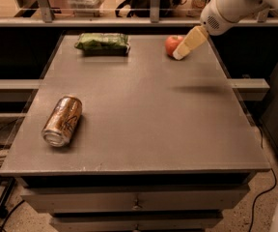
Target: Move apple near orange can
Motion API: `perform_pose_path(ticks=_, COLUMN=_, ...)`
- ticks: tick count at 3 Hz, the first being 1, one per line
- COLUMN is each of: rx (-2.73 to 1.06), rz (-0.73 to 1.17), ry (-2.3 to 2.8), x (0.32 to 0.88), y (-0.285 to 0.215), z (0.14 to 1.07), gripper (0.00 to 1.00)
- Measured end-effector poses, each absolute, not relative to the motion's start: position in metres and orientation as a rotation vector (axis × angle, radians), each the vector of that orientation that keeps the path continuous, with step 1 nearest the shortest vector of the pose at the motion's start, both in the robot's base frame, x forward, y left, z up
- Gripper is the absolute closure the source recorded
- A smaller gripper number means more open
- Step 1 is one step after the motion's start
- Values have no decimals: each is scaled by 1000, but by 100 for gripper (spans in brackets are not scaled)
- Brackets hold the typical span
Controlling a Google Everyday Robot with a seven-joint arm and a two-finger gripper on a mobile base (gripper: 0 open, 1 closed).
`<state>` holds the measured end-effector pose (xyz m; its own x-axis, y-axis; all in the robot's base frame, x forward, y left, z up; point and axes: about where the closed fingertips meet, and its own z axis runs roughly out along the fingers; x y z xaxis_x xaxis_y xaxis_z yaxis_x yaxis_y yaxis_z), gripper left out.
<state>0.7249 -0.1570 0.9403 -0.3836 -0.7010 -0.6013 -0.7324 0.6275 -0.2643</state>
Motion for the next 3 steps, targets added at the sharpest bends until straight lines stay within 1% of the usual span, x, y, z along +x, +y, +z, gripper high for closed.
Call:
perform_pose_path(ticks=1, rx=-1116, rz=58, ry=2154, x=725, y=-157, z=940, gripper=0)
perform_pose_path(ticks=2, rx=-1055, rz=84, ry=2163, x=738, y=-154, z=929, gripper=0)
perform_pose_path(ticks=3, rx=-957, rz=169, ry=2133, x=758, y=-151, z=918, gripper=0)
